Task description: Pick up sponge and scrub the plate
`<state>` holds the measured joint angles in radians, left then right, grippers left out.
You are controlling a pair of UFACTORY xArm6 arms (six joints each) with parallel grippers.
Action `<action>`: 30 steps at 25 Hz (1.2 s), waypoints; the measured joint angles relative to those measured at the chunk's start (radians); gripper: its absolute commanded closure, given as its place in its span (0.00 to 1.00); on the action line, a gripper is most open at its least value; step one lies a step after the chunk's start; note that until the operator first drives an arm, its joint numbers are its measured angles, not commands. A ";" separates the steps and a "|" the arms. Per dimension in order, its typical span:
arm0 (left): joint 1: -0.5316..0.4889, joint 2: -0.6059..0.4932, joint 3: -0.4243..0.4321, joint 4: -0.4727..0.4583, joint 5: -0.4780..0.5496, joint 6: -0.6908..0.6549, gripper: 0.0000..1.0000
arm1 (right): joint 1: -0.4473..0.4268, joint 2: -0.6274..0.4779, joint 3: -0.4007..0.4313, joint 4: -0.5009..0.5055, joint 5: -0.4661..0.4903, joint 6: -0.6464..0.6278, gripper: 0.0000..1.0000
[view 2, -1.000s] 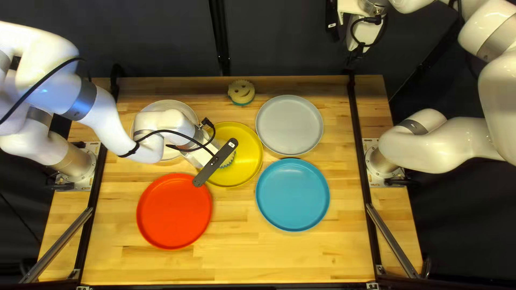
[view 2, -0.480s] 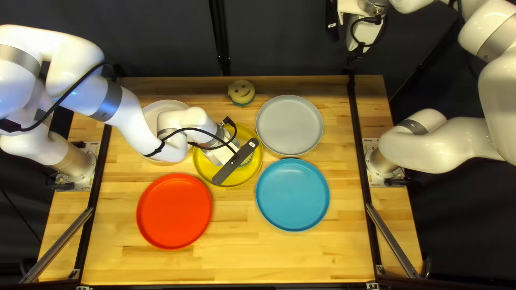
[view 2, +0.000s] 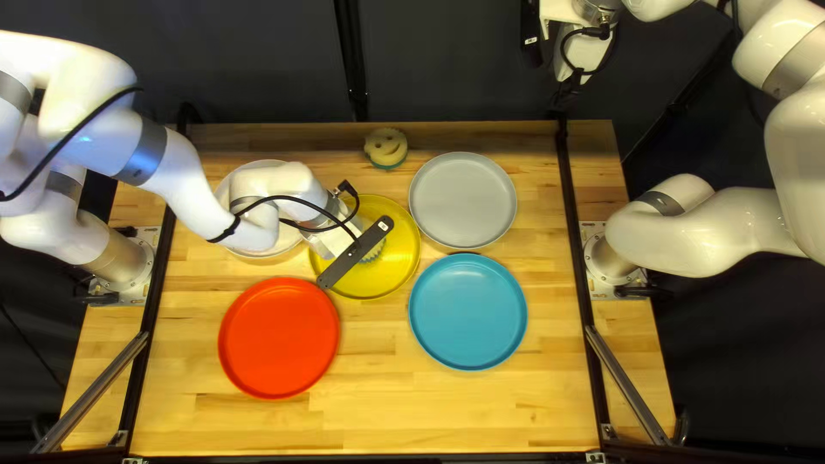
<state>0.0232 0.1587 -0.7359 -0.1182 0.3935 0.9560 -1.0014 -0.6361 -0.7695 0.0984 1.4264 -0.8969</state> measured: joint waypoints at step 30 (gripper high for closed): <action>0.076 0.116 -0.107 -0.140 -0.024 0.180 1.00 | 0.000 0.000 0.000 0.000 0.000 0.000 0.00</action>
<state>0.0994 0.2745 -0.8427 -0.2585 0.3698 1.1359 -1.0014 -0.6361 -0.7695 0.0984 1.4264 -0.8969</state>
